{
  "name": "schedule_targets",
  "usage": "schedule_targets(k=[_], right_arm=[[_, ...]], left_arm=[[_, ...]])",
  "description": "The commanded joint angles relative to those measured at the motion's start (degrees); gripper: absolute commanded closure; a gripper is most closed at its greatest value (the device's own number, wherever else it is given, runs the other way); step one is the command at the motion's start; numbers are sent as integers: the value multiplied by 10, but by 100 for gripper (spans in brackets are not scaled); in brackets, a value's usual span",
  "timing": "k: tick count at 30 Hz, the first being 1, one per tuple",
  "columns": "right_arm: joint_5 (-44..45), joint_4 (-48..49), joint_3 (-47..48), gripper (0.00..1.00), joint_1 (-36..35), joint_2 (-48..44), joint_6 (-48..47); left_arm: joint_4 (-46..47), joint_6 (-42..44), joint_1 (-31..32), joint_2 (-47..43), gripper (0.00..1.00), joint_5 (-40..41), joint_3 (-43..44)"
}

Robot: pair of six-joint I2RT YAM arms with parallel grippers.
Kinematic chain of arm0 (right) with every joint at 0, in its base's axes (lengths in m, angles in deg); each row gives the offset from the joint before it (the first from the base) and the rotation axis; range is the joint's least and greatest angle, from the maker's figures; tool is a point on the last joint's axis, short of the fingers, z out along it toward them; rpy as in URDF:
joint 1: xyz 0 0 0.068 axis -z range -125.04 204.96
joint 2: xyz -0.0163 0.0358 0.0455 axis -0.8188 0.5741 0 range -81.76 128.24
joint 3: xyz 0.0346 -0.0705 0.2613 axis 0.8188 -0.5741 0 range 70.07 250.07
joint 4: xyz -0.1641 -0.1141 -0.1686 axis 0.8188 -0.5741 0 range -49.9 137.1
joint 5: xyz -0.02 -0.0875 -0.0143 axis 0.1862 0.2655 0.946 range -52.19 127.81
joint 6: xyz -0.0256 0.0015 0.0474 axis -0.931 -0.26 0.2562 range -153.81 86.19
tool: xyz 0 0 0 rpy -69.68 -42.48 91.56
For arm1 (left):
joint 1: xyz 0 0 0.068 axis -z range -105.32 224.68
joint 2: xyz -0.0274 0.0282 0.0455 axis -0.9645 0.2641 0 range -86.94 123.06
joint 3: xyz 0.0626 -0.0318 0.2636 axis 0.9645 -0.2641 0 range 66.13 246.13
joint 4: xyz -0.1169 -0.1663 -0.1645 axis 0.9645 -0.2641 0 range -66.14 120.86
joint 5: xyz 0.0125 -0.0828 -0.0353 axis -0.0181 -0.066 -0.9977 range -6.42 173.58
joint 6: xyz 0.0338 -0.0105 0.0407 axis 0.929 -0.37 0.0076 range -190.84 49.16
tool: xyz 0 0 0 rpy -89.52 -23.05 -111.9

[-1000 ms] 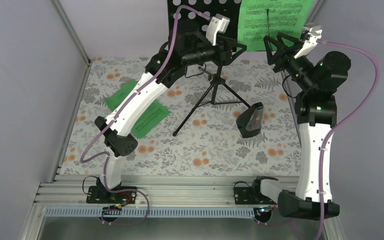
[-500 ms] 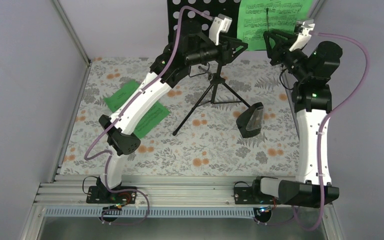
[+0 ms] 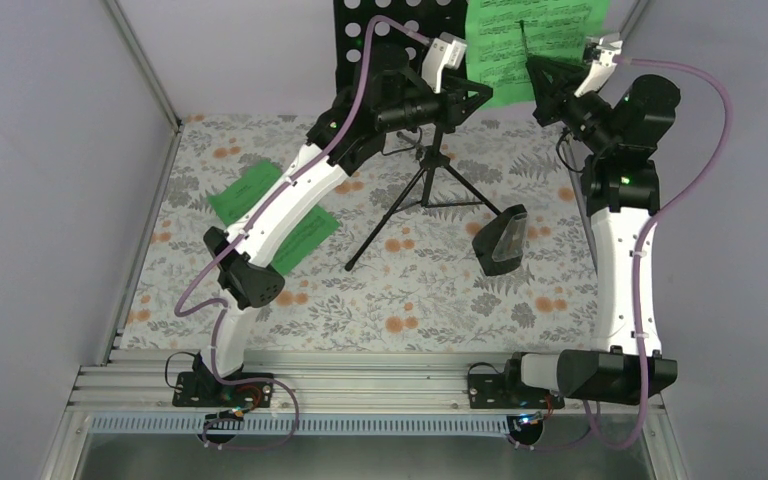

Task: Pack up the instrument practice props

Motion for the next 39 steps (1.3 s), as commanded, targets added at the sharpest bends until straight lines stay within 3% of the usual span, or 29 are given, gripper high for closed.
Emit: schedule_targets(k=[1, 9, 13, 21, 26, 32, 35, 39], right_arm=[[-27, 13, 19, 96, -4, 5, 4], [-28, 23, 4, 97, -5, -13, -9], [-15, 20, 0, 97, -6, -18, -15], [-11, 22, -6, 97, -5, -21, -14], [-14, 22, -6, 97, -5, -22, -14], [-48, 24, -7, 96, -5, -26, -23], [-90, 21, -7, 87, -10, -30, -34], [-80, 4, -1, 80, -36, -39, -64]], left_arm=[[9, 2, -5, 0, 97, 1, -2], [-3, 19, -5, -17, 97, 13, -12], [-13, 39, -5, -54, 70, 37, -35], [34, 52, -7, -167, 46, 139, -196], [51, 51, -8, -186, 43, 147, -224], [43, 57, -8, -173, 42, 105, -194], [36, 60, -6, -183, 41, 110, -189], [42, 55, -5, -213, 39, 123, -216]])
